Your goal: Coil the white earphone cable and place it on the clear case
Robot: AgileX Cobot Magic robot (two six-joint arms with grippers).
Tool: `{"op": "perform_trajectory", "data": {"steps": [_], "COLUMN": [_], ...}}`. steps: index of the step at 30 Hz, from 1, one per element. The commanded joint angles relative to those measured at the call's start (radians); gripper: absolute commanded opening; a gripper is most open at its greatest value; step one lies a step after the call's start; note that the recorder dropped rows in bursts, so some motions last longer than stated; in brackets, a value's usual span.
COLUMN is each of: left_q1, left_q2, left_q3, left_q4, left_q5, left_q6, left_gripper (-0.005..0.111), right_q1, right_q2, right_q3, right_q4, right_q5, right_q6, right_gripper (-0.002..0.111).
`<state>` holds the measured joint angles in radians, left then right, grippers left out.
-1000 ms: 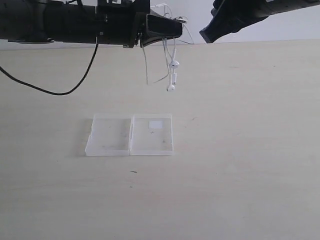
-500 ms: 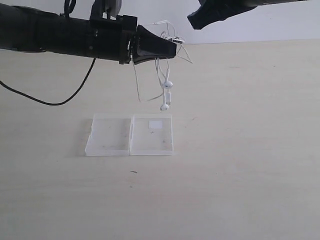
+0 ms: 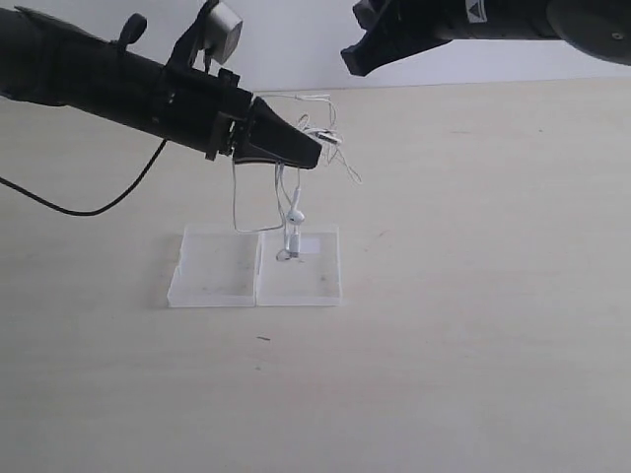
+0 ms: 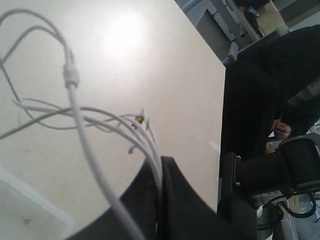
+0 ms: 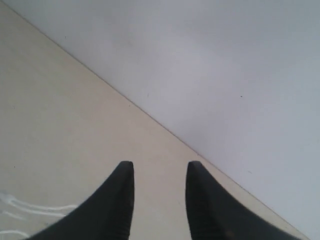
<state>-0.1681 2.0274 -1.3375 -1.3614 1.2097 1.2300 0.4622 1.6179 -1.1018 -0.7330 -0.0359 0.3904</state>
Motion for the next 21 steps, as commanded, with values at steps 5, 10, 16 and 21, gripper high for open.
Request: {"op": "perform_trajectory", "data": {"steps": [5,10,16,21], "left_q1": [-0.003,-0.019,-0.074,-0.077], "left_q2": [-0.062,-0.096,-0.100,-0.100], "left_q3": [0.001,0.001,0.001,0.001], "left_q4": [-0.003,0.016,0.074,0.081], "left_q5": [0.011,0.011,0.011,0.011], "left_q6": [-0.005,-0.005,-0.005,-0.005], "left_gripper": [0.000,0.000,0.000,0.000], "right_q1": [-0.017,-0.017,-0.017,-0.017], "right_q2": [0.077,0.097,0.095,0.097], "right_q3": [-0.002,-0.002,-0.002,-0.002], "right_q4": [-0.007,-0.036,-0.036,-0.105], "right_q5": [-0.108,-0.142,-0.206,-0.150], "right_q6": [-0.031,-0.031,-0.031,-0.075], "right_gripper": [0.008,0.004,0.004,0.002]}}
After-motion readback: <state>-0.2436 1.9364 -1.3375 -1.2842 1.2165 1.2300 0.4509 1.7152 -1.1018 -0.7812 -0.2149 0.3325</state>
